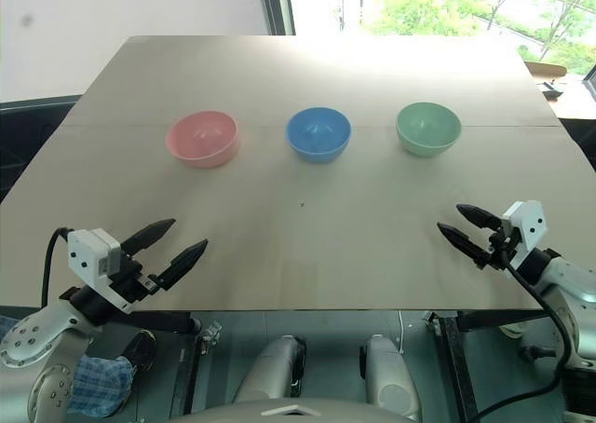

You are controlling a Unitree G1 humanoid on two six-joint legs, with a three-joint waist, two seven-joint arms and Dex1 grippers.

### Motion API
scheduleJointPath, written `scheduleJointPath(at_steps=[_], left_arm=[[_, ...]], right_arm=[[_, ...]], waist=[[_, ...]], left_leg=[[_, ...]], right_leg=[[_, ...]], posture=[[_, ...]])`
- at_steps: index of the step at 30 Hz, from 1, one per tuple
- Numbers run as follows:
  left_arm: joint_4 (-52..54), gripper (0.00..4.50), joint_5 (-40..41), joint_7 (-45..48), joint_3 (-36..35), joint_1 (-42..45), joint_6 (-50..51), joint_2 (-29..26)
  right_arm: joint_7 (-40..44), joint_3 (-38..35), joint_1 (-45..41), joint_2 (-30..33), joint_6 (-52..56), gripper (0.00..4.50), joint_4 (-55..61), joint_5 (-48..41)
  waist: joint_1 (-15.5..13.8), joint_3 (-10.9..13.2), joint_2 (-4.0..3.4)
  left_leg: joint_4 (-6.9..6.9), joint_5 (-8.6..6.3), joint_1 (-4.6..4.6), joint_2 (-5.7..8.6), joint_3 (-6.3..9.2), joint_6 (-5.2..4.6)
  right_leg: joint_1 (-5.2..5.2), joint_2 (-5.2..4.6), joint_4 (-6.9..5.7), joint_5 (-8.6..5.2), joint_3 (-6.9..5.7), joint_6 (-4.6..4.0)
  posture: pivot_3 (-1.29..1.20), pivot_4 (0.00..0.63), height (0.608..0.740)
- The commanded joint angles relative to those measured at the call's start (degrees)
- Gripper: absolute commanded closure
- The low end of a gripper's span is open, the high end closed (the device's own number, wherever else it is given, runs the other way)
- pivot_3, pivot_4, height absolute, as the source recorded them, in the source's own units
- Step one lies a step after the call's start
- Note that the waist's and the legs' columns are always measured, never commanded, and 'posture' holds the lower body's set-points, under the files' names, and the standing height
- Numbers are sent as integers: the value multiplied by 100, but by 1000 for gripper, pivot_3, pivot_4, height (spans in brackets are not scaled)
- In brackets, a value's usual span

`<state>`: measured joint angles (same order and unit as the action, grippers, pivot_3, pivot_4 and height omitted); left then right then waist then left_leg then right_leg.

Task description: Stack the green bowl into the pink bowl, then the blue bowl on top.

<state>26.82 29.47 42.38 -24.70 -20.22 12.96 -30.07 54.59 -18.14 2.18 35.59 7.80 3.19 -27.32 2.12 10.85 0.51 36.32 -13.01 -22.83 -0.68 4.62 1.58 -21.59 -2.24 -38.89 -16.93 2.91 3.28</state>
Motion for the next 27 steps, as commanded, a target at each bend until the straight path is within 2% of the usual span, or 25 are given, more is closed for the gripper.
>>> scheduleJointPath(at_steps=[1,17,27], left_arm=[[7,501,98,23,-78,150,-133,-58],[-25,501,220,121,-52,252,-138,-28],[-59,501,97,4,86,390,-98,-39]], right_arm=[[6,-244,-10,106,-171,1603,-3,-70],[50,-256,-70,152,-254,1603,-121,-77],[287,-178,-233,95,1,1603,173,-576]], waist=[[-1,0,0],[2,-1,0],[-2,-1,0]], left_leg=[[0,0,0,0,0,0],[3,0,3,0,0,0],[3,0,3,0,0,0]], right_leg=[[0,0,0,0,0,0],[3,0,-3,0,0,0],[4,0,-3,1,0,0]], posture=[[0,150,740],[0,150,740],[0,150,740]])
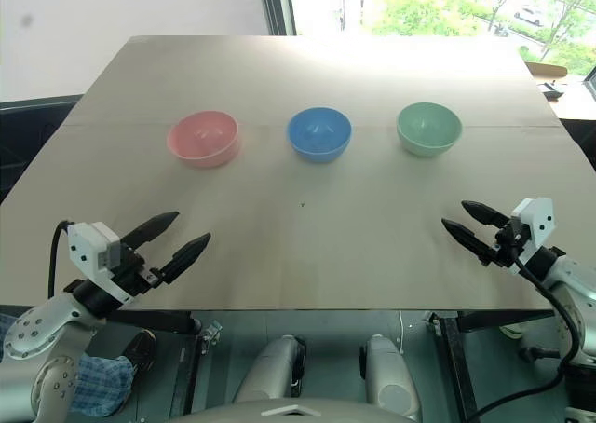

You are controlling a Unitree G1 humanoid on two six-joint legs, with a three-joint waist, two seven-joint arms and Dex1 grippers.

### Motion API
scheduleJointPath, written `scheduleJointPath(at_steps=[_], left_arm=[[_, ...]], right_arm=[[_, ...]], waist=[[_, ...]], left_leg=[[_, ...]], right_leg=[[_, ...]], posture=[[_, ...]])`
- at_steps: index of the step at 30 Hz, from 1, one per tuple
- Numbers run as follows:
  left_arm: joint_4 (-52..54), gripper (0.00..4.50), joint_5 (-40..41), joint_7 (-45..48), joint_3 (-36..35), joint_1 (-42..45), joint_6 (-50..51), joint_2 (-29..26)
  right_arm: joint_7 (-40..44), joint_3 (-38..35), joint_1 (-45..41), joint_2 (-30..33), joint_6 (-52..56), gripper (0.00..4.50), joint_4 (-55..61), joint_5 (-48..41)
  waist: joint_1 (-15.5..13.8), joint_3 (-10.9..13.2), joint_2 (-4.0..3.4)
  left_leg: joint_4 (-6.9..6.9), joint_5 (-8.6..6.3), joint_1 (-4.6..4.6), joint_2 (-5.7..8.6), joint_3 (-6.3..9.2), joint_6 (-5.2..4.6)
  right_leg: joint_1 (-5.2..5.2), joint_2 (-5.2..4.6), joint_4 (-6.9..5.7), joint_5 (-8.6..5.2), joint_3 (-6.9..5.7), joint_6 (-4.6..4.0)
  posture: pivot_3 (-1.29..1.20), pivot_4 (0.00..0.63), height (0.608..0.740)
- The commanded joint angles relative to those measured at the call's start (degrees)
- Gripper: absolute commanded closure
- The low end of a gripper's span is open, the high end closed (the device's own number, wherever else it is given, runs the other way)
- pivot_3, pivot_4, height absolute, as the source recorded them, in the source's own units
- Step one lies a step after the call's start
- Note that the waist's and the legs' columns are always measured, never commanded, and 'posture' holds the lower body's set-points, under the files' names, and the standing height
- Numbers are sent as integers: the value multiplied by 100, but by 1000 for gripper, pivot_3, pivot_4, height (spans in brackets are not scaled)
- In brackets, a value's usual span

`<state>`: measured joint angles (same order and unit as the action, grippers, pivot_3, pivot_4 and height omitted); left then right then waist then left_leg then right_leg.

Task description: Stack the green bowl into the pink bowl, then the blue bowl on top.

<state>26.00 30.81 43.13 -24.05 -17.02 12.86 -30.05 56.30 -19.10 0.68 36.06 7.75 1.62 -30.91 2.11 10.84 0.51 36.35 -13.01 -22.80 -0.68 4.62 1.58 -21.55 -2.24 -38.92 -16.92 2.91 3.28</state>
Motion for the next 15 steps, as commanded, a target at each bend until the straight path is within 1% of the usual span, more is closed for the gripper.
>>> scheduleJointPath(at_steps=[1,7,10,13,15], left_arm=[[9,501,-69,-111,34,105,-56,-47],[-179,501,-268,-353,172,351,222,-169],[-285,501,-493,-708,246,572,479,-237],[-355,501,-939,-1375,386,1065,951,-345],[-401,501,-1149,-1464,517,1318,993,-433]], right_arm=[[150,-56,-87,51,35,1603,397,-257],[-71,107,-235,-82,861,1603,1471,-1108],[-50,222,-204,-115,946,1603,1760,-1196],[-190,245,-309,-148,1044,1603,1874,-1261],[-245,291,-342,-173,1055,1603,1914,-1229]], waist=[[-1,0,0],[9,-1,0],[-17,-1,1],[-54,-1,1],[-55,-4,5]], left_leg=[[0,0,1,0,1,0],[0,0,1,-1,2,0],[1,0,-1,-1,6,0],[4,0,-4,1,14,0],[9,0,-6,1,17,0]], right_leg=[[0,0,0,0,0,0],[0,2,-3,0,0,1],[0,2,-1,0,-4,1],[2,2,-2,0,-13,1],[3,2,-3,1,-16,2]], posture=[[0,150,740],[0,150,740],[0,150,740],[0,150,740],[0,150,740]])
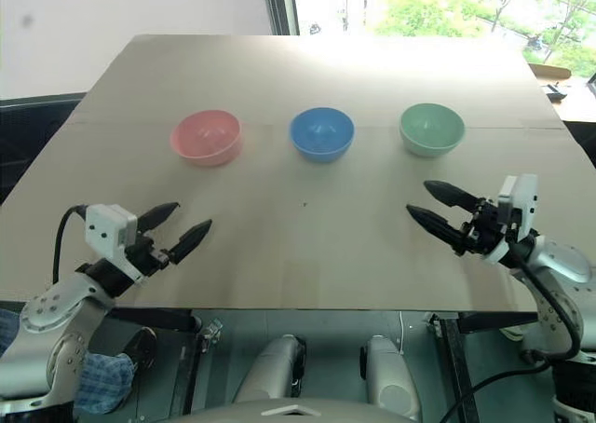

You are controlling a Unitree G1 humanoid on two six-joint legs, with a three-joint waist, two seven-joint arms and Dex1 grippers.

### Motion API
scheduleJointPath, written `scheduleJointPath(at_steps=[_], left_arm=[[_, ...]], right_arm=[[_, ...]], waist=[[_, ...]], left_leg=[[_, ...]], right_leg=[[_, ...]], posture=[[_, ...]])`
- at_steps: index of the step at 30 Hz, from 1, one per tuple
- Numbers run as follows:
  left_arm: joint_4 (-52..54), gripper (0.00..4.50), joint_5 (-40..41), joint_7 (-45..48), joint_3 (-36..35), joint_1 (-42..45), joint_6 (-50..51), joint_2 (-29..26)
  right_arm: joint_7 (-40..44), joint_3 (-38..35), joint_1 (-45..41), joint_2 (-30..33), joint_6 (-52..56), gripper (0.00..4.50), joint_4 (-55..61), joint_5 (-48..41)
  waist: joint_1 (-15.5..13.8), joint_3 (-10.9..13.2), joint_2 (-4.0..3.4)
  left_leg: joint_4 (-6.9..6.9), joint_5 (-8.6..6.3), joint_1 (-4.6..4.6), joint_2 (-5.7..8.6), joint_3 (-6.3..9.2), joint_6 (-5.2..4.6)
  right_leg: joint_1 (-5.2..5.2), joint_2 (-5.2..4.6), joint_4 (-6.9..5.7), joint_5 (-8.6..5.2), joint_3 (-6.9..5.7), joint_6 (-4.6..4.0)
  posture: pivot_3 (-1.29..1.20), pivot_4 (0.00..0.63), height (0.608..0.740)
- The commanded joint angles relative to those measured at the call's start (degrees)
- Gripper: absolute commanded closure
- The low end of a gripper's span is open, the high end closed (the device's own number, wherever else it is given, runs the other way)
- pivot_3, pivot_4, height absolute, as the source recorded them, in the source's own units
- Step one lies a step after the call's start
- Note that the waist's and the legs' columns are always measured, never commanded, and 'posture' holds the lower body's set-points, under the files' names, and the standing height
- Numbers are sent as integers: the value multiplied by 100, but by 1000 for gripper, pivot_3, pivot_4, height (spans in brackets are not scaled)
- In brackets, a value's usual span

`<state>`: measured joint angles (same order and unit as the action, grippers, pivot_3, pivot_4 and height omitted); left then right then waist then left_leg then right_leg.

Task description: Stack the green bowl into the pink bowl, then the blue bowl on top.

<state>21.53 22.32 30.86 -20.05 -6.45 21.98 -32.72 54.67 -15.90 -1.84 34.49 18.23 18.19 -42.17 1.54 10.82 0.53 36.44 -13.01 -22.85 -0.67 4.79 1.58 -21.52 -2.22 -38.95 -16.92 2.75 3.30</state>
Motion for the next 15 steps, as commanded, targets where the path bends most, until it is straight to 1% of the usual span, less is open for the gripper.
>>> scheduleJointPath(at_steps=[1,2,4,9,11,15], left_arm=[[13,501,-392,-261,185,393,109,-224],[-8,501,-451,-280,225,479,138,-258],[-45,501,-716,-184,399,724,-206,-405],[-215,501,-1151,-345,650,1293,-56,-623],[-368,501,-1425,-417,777,1416,46,-766],[-975,501,-1772,-391,858,1623,-260,-974]], right_arm=[[-77,1,-76,-22,-9,1603,266,-66],[-69,20,-63,-23,-21,1603,270,-42],[-35,74,-24,-7,-69,1603,269,58],[-116,72,-39,-43,-130,1603,244,155],[-146,65,-21,-59,-159,1603,251,174],[-187,81,19,-87,-223,1603,252,221]], waist=[[3,-2,3],[2,-2,3],[3,-2,3],[4,-2,3],[22,-2,3],[44,-2,3]], left_leg=[[0,0,0,0,-1,0],[0,0,0,0,-1,0],[-2,0,0,0,-1,0],[-3,0,-2,0,0,0],[-3,0,0,0,-2,0],[-4,0,-1,0,-1,0]], right_leg=[[1,0,0,0,1,0],[0,0,1,0,1,0],[0,0,1,0,1,0],[-1,0,1,0,-1,0],[-1,0,1,0,2,0],[-3,1,1,0,1,0]], posture=[[0,150,740],[0,150,740],[0,150,740],[0,150,740],[0,150,740],[0,150,740]])
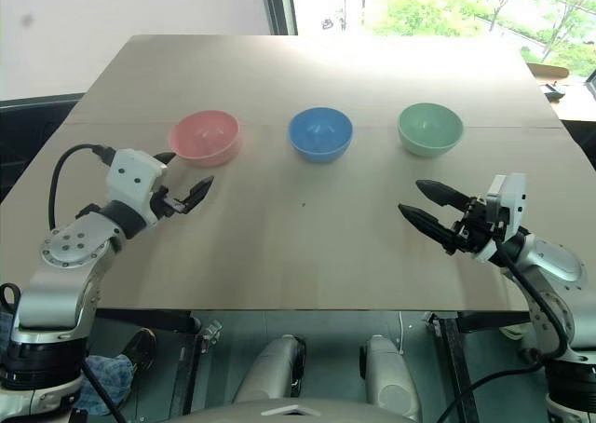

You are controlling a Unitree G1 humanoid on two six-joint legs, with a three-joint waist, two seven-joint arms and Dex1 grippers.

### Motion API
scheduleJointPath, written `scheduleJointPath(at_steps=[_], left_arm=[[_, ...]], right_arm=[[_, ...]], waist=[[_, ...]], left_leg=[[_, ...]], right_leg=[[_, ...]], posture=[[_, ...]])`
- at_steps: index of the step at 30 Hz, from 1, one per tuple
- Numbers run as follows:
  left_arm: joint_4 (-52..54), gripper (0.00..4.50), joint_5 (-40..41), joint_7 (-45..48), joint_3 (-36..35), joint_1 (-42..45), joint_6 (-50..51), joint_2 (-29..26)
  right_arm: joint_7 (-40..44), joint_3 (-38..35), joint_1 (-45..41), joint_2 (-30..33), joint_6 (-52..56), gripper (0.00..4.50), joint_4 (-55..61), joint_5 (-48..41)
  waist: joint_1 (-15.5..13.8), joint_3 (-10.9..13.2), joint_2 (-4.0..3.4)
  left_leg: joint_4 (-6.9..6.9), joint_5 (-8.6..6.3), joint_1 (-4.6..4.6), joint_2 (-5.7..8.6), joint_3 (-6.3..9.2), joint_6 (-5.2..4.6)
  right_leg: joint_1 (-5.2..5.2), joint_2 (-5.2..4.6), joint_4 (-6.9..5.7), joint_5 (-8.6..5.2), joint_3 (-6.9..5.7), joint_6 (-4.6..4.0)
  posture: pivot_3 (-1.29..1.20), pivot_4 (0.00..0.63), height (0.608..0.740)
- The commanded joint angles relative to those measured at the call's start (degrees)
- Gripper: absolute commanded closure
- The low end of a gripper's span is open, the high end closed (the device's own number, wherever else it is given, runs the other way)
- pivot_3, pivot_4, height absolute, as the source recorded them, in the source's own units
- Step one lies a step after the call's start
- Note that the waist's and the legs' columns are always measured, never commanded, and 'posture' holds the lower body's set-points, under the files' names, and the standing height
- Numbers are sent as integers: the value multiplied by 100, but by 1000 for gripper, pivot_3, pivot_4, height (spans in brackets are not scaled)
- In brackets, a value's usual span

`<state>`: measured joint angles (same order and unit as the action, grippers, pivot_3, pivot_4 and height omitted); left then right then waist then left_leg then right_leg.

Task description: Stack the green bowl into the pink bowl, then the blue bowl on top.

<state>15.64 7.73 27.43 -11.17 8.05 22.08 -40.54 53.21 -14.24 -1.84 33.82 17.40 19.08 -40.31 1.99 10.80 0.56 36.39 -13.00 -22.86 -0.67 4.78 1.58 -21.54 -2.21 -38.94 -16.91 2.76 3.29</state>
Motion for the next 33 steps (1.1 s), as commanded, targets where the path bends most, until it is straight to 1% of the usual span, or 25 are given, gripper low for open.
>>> scheduleJointPath(at_steps=[1,6,10,17,20,23,30,32,33], left_arm=[[-532,501,-386,-68,-26,222,-331,-224],[-2052,501,-825,22,217,1104,-1079,-511],[-2853,501,-1024,183,502,1696,-1533,-551],[-3615,501,-1358,622,1145,2259,-2061,-486],[-3911,501,-1439,734,1292,2520,-2008,-451],[-4262,501,-1606,848,1494,2769,-2199,-479],[-5425,501,-2087,1293,2071,3543,-2347,-474],[-5722,1000,-2073,1641,2167,3731,-2354,-455],[-5821,1121,-2086,1698,2193,3819,-2384,-440]], right_arm=[[-52,-80,16,-25,-149,1603,160,43],[-159,-36,-28,-149,-226,1603,122,135],[-199,12,-96,-198,-255,1603,96,181],[-259,22,-106,-220,-348,1603,64,270],[-275,35,-75,-241,-374,1603,82,294],[-293,36,-75,-266,-397,1603,68,320],[-283,80,-113,-318,-449,1603,-10,413],[-271,103,-118,-331,-475,1530,-41,437],[-269,117,-122,-336,-484,1530,-50,448]], waist=[[-1,0,0],[-14,0,2],[-15,0,2],[-2,0,2],[7,0,1],[9,0,2],[14,0,2],[17,-1,2],[18,-1,2]], left_leg=[[0,0,0,0,0,0],[2,0,-1,0,7,0],[2,0,-6,4,5,0],[1,0,-9,4,7,0],[1,0,-9,4,7,0],[1,0,-9,3,8,0],[3,1,-9,5,8,0],[3,1,-9,5,7,0],[3,1,-8,5,7,0]], right_leg=[[0,-1,0,0,0,0],[1,2,-5,0,-9,0],[-1,-3,-1,0,-8,1],[-5,-2,-5,1,-10,0],[-6,-2,-6,1,-10,0],[-6,-1,-9,1,-11,1],[-6,0,-11,1,-12,1],[-6,0,-11,1,-11,1],[-6,0,-11,1,-11,1]], posture=[[0,150,740],[0,150,740],[0,150,740],[0,150,740],[0,150,740],[0,150,740],[0,150,740],[0,150,740],[0,150,740]])
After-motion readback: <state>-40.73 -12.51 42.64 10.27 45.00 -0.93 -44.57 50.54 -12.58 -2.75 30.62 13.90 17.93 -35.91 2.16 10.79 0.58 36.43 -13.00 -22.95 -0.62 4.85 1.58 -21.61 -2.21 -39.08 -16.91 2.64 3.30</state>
